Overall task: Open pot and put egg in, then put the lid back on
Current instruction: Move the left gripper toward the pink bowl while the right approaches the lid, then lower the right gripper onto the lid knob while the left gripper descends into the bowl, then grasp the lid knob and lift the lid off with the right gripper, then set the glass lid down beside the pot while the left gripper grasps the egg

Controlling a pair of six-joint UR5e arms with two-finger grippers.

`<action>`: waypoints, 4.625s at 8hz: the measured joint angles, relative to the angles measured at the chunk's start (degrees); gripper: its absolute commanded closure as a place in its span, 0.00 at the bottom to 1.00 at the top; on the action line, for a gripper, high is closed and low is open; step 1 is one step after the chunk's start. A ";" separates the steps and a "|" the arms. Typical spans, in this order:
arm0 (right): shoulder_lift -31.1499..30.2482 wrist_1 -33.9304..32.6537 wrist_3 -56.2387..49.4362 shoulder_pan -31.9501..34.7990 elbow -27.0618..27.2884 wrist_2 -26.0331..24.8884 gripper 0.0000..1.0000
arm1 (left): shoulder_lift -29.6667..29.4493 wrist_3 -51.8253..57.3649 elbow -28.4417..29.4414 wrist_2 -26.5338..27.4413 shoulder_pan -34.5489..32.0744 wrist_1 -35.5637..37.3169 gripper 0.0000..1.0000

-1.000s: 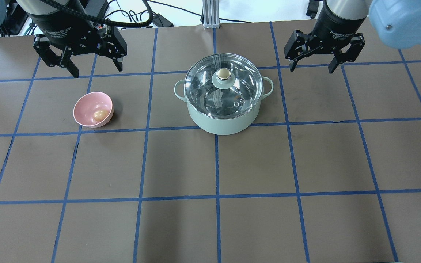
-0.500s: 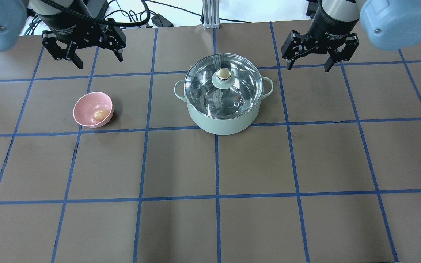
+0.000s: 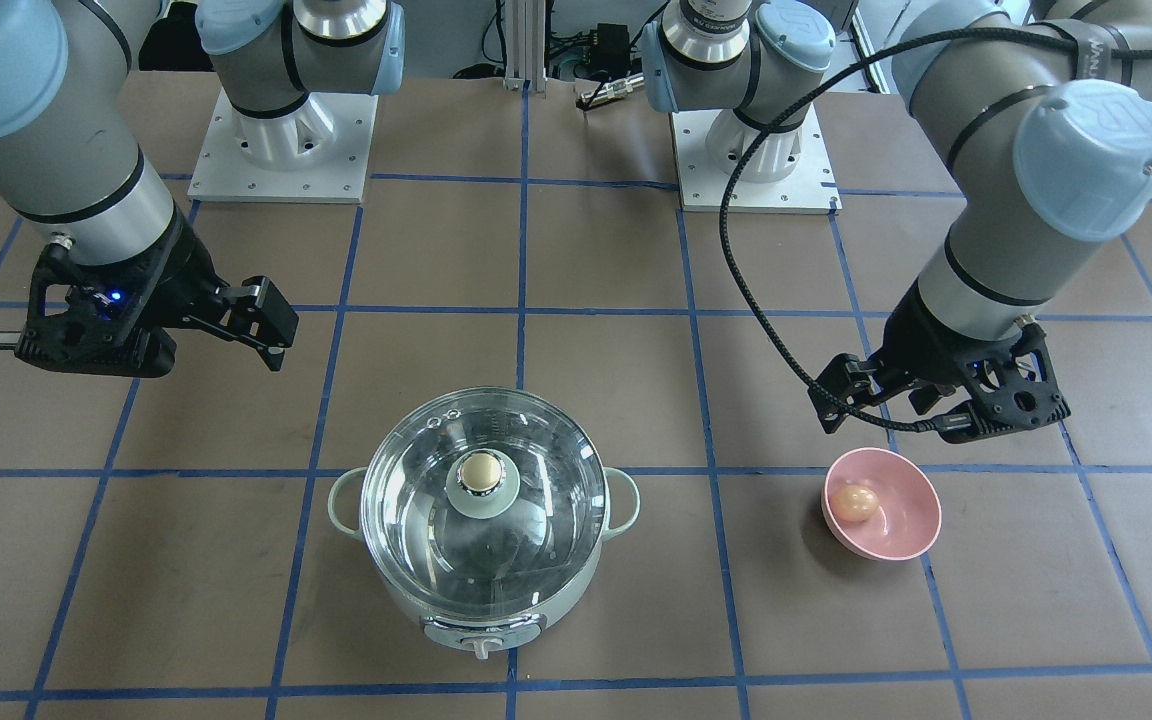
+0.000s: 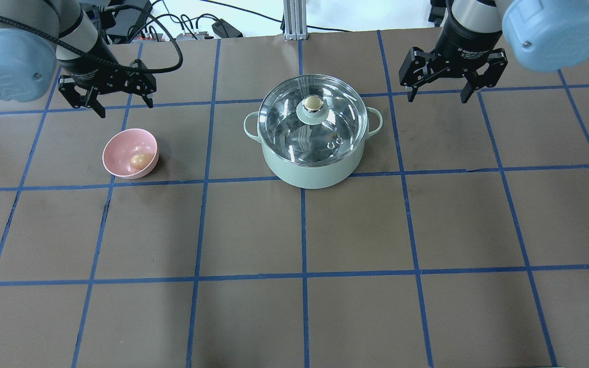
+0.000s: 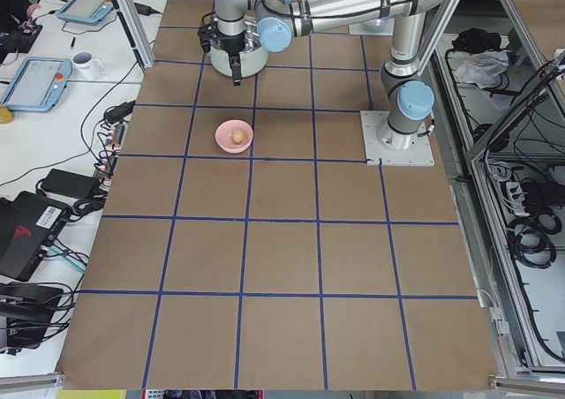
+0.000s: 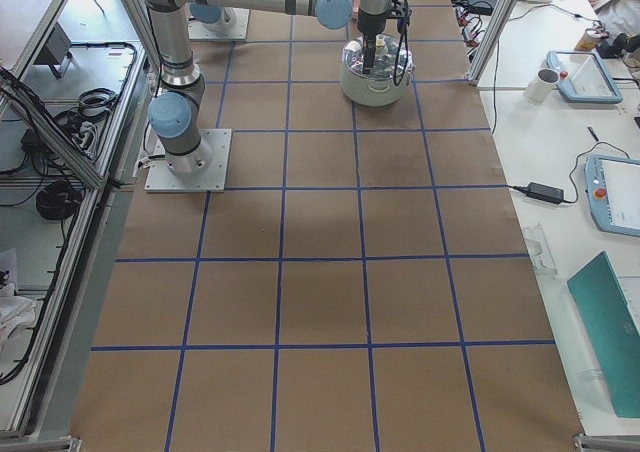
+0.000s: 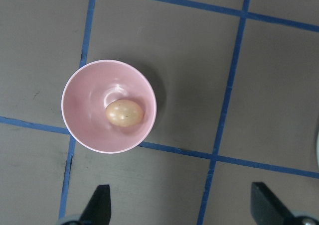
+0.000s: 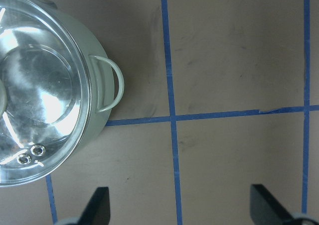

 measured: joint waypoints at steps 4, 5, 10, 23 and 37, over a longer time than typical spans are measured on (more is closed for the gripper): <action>1.05 -3.95 4.13 2.66 -1.69 0.82 0.00 | -2.13 3.40 -1.83 0.06 3.44 1.56 0.00; 1.89 -4.39 7.56 5.17 -3.06 0.94 0.00 | -2.70 4.13 -1.84 0.06 3.91 1.97 0.00; 11.16 -12.40 21.71 13.97 -7.86 1.86 0.00 | -8.26 11.10 -2.41 -0.05 8.33 7.29 0.00; 17.63 -16.24 23.61 17.31 -8.06 2.05 1.00 | -18.51 15.25 -4.85 -0.69 8.62 13.28 0.00; 1.35 5.91 -6.18 -3.12 -7.38 2.27 1.00 | -19.46 17.46 -4.86 -2.05 8.62 13.28 0.36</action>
